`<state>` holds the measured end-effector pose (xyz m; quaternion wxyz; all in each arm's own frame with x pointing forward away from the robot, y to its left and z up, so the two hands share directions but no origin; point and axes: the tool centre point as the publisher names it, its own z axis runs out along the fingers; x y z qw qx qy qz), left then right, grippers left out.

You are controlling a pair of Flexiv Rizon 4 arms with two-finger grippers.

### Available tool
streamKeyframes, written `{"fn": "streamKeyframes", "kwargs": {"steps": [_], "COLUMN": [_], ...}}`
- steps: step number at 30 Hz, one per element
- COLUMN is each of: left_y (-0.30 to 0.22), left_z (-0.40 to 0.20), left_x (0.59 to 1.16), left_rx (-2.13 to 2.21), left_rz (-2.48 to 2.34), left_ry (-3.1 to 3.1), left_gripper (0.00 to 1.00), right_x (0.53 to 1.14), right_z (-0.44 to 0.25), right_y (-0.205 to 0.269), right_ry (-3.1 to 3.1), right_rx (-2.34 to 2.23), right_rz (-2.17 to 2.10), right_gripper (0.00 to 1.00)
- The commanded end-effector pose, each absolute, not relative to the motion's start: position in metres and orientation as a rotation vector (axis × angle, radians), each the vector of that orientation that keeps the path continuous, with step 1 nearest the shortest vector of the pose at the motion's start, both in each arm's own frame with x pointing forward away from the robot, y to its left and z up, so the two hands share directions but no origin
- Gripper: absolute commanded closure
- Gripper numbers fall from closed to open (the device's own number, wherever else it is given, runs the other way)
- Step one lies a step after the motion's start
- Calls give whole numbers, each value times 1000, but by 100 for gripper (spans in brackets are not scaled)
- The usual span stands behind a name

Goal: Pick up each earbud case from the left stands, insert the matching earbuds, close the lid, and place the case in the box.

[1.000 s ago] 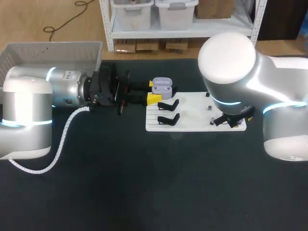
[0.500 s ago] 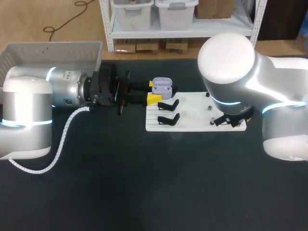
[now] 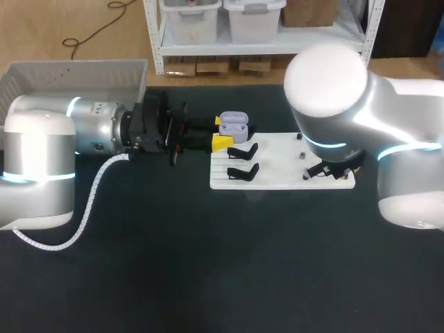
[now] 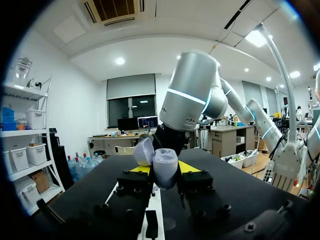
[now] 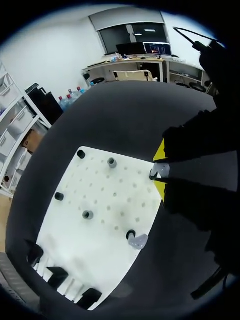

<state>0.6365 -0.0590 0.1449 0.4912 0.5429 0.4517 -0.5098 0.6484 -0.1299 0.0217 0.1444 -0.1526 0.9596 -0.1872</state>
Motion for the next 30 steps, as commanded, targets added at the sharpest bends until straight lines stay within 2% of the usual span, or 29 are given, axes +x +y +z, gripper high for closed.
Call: {"fn": "streamKeyframes", "kwargs": {"steps": [1, 15, 24, 30], "left_y": [-59, -59, -59, -59], "left_z": [144, 144, 144, 144], "left_x": [636, 636, 636, 636], "left_rx": [1316, 1316, 1316, 1316], "left_rz": [-1235, -1235, -1235, -1235], "left_ry": [1095, 1095, 1095, 1095], "left_gripper": [100, 100, 100, 100], "right_x": [635, 600, 590, 590], "right_z": [55, 150, 173, 174], "right_y": [-129, -79, -41, -37], "right_ry": [2784, 3006, 2967, 2953], "right_rx": [-398, -226, -89, -68], "right_rz": [-481, -301, -286, -244], "right_gripper": [100, 100, 100, 100]}}
